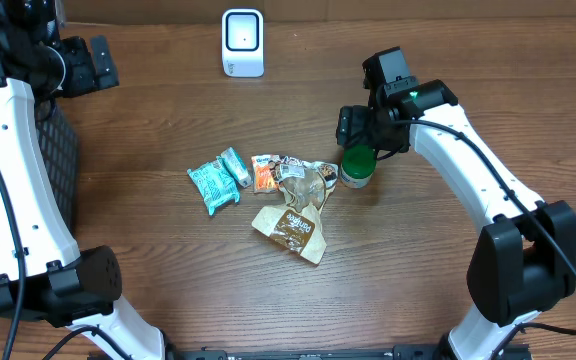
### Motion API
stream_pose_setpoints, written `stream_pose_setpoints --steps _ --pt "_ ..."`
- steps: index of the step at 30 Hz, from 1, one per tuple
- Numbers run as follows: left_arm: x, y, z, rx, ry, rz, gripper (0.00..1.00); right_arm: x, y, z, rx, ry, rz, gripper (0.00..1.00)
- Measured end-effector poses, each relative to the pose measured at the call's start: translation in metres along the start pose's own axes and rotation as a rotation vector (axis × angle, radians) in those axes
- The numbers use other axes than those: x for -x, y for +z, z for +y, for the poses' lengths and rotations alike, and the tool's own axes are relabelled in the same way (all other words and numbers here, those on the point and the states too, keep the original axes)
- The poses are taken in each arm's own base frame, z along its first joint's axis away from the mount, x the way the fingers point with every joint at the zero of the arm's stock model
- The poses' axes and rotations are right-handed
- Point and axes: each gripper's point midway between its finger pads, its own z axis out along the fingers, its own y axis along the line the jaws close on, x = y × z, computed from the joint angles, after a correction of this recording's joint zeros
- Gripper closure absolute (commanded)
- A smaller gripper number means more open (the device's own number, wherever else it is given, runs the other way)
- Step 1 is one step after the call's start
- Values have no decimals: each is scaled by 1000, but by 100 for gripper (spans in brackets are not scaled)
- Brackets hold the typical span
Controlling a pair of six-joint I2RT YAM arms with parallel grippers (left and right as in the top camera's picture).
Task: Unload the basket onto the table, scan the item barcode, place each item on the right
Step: 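Lower the right gripper over the jar and close on its body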
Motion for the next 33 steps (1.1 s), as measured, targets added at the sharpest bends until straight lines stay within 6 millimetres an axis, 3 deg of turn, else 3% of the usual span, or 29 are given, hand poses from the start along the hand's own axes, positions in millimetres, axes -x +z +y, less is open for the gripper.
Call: stream_pose_setpoints --steps 5,20,23,28,33 --pt "0 0 0 0 0 0 0 1 3 0 2 7 -10 18" --pt "0 0 0 0 0 0 0 -30 26 -13 -30 26 69 22" --pt "0 0 0 0 0 0 0 -30 26 -14 -30 23 69 27" --pt "0 0 0 0 0 0 1 -33 26 -14 -32 -20 82 48" --pt "0 0 0 0 0 0 0 -36 24 -14 -25 -102 95 51"
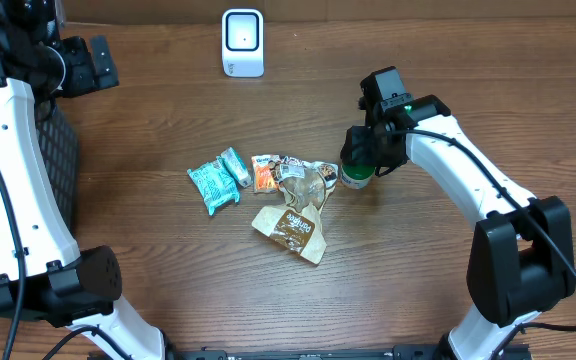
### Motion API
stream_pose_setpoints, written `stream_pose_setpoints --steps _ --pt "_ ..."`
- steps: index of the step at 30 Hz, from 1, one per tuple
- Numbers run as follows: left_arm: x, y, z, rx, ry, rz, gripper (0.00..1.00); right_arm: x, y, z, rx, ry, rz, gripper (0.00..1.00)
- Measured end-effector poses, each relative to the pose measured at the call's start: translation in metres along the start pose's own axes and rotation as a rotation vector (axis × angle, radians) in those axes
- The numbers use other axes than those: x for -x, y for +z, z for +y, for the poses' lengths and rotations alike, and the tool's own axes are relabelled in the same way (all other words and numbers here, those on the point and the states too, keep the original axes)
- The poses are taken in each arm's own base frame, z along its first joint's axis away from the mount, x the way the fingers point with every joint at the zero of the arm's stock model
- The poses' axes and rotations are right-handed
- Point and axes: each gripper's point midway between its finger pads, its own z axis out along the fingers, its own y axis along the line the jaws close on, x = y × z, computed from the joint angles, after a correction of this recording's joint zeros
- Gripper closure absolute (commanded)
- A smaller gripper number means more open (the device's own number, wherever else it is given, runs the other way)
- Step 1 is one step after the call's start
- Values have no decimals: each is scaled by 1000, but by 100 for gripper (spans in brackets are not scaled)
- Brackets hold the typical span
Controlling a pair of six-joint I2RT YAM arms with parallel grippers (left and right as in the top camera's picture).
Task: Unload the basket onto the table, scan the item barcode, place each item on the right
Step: 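Lower the right gripper over the jar and close on its body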
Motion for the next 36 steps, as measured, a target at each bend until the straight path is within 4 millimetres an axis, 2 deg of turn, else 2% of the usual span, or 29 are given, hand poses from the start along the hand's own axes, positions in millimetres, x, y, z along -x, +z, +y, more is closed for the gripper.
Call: stream_pose_setpoints --steps 9,19,21,22,23,25,28,31,33,36 --pt "0 0 0 0 0 0 0 -5 -2 3 24 -318 19 52" --pt "0 0 0 0 0 0 0 -15 -6 7 70 -944 39 51" --pt "0 0 0 0 0 0 1 -17 -7 9 87 -1068 38 44" --pt "0 0 0 0 0 0 0 -18 -7 10 95 -1111 36 35" --pt "0 0 0 0 0 0 0 -18 -7 11 104 -1154 32 20" --pt "0 0 0 0 0 0 1 -18 -7 11 106 -1212 30 11" --pt "0 0 0 0 0 0 0 -17 -4 10 101 -1215 27 0" --pt "0 0 0 0 0 0 1 -10 -7 13 94 -1135 12 0" --pt "0 0 0 0 0 0 0 1 -16 17 87 -1020 -9 0" --pt "0 0 0 0 0 0 1 31 -41 26 81 -733 -85 0"
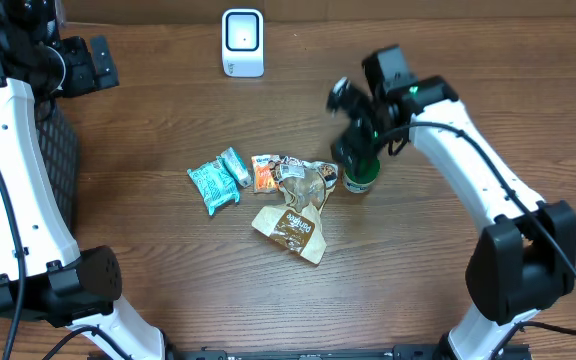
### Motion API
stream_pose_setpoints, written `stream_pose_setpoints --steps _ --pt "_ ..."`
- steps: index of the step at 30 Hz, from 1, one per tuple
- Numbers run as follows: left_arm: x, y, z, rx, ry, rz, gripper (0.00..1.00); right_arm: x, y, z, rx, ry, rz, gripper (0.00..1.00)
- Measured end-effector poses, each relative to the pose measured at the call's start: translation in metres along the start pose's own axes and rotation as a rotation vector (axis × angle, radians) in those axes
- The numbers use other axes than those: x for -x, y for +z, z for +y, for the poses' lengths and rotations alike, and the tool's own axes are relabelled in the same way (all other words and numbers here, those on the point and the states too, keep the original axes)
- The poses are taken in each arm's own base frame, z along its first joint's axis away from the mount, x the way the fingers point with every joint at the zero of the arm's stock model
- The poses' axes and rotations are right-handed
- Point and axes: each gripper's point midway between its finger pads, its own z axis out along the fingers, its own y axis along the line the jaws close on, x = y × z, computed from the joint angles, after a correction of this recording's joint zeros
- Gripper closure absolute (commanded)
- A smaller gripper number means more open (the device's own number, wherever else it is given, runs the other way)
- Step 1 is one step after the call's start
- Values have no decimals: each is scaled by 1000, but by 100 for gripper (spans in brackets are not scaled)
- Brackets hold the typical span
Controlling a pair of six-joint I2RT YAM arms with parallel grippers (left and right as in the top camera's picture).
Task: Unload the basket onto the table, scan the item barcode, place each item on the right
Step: 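Lower the right gripper over the jar and close on its body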
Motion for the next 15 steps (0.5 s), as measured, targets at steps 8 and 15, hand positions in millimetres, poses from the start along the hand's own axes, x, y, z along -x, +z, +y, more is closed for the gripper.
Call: stream_pose_setpoints --steps 8,15 --pt "0 0 0 0 0 0 1 -14 -7 -9 0 535 42 0" --pt "0 0 0 0 0 0 1 -40 9 2 14 651 127 0"
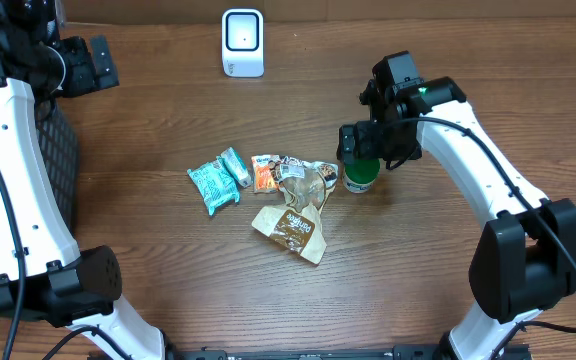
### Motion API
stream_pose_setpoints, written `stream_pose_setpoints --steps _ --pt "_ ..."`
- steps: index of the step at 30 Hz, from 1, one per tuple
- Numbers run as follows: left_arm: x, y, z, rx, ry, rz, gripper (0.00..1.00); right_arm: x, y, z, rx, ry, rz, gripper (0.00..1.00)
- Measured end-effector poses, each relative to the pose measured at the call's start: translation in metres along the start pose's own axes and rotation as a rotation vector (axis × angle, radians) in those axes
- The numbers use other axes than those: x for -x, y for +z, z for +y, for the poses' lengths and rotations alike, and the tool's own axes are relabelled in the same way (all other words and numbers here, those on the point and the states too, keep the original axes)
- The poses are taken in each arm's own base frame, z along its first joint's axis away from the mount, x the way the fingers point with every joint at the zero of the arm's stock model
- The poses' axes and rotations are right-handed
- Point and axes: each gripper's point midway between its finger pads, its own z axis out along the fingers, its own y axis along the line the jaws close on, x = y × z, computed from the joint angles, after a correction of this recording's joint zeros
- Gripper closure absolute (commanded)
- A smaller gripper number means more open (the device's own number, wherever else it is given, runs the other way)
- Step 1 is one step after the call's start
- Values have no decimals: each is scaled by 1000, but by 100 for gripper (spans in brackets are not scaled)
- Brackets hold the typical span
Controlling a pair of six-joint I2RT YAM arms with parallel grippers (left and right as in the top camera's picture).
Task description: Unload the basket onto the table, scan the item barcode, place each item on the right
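A small jar with a green lid (360, 174) stands on the wooden table just right of the snack pile. My right gripper (358, 150) hangs directly over its far side and hides part of the lid; the overhead view does not show how its fingers stand or whether they touch the jar. The white barcode scanner (242, 42) stands at the back centre of the table. My left gripper (96, 62) is far off at the back left, fingers together, holding nothing.
A pile of snack packets lies at mid-table: a teal packet (213, 183), an orange one (264, 174) and a brown bag (293, 222). A dark mesh bin (58, 150) sits along the left edge.
My right gripper was blurred and reached back-left of the jar; now it is still, drawn back over the jar's top. The jar stands on the same spot.
My right gripper was at the green-lidded jar, then lower and closer on it, then blurred in motion above it, and now sits over the lid again. The jar stayed beside the snack pile throughout. The left arm has not moved.
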Motion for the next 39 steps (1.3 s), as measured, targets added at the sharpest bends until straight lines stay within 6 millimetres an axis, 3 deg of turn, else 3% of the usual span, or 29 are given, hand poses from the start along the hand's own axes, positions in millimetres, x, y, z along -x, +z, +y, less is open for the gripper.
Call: stream_pose_setpoints --steps 10,17,23,34,39 --pt "0 0 0 0 0 0 0 -5 11 -1 0 81 8 7" --pt "0 0 0 0 0 0 0 -9 18 9 -19 71 5 7" --pt "0 0 0 0 0 0 0 -19 24 3 -77 72 27 8" --pt "0 0 0 0 0 0 0 -22 25 -4 -111 -60 42 54" --pt "0 0 0 0 0 0 0 -19 25 -2 -98 -256 42 55"
